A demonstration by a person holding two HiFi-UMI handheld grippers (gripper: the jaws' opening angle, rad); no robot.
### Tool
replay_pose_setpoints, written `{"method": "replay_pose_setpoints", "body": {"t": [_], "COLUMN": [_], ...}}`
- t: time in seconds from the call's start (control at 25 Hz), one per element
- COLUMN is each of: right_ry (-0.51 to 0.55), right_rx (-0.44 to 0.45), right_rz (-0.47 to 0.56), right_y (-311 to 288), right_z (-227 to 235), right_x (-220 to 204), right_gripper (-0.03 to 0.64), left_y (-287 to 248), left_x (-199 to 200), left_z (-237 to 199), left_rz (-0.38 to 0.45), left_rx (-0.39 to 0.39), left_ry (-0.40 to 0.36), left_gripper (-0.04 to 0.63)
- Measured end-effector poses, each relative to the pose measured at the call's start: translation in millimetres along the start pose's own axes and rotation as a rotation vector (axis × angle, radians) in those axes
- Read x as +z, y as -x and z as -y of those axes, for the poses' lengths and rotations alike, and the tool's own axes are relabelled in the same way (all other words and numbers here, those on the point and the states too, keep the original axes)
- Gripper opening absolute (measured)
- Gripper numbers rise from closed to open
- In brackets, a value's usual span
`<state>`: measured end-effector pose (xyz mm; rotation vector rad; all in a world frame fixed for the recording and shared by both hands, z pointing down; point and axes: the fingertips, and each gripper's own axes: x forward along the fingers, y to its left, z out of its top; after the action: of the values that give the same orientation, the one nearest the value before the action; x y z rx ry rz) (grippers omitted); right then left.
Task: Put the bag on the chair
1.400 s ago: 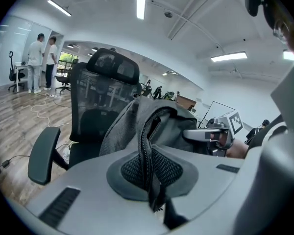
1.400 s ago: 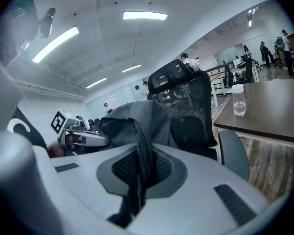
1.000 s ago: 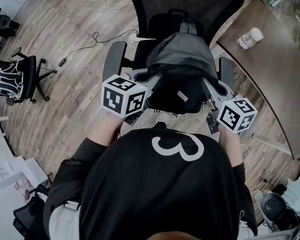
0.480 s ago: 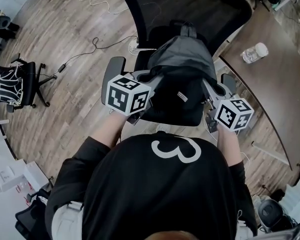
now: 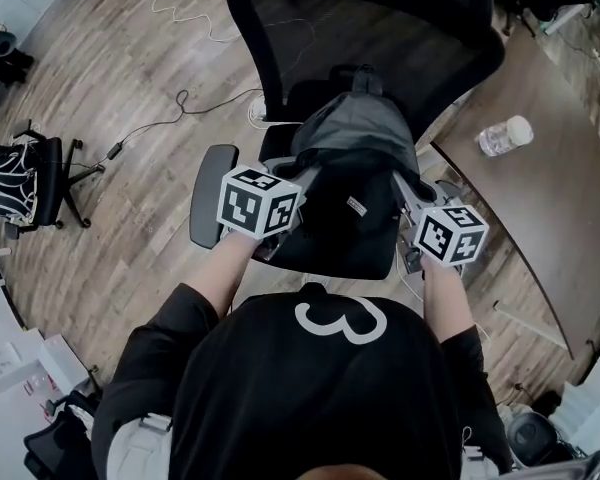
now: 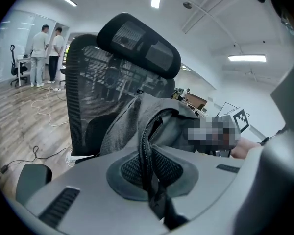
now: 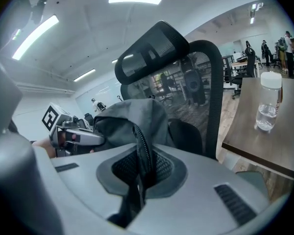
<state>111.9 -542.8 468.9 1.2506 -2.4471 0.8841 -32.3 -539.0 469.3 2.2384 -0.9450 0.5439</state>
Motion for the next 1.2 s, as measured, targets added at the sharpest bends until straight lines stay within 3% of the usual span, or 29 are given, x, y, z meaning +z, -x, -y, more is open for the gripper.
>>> {"method": "replay_pose_setpoints", "body": {"t": [0.52, 0.88, 1.2], "right_ry": [-0.005, 0.011, -0.006], "right_rx": [-0.025, -0.028, -0.007], "right_rz": [-0.061, -0.031, -0.022], "right_y": [-48, -71, -85], "right_z": [35, 45, 55], "right_x": [-9, -9, -10], "right_gripper": [0.029, 0.029, 0.029], "left_y": [-46, -66, -79], "left_x": [-4, -3, -2], "left_z": [-41, -66, -77], "left_rz": [-0.031, -0.027, -0.029], "left_rx": [0.015, 0.024, -0.028], "left_ry": [0.065, 0.047, 0.074], "left_gripper": [0.021, 0.023, 0.023]}}
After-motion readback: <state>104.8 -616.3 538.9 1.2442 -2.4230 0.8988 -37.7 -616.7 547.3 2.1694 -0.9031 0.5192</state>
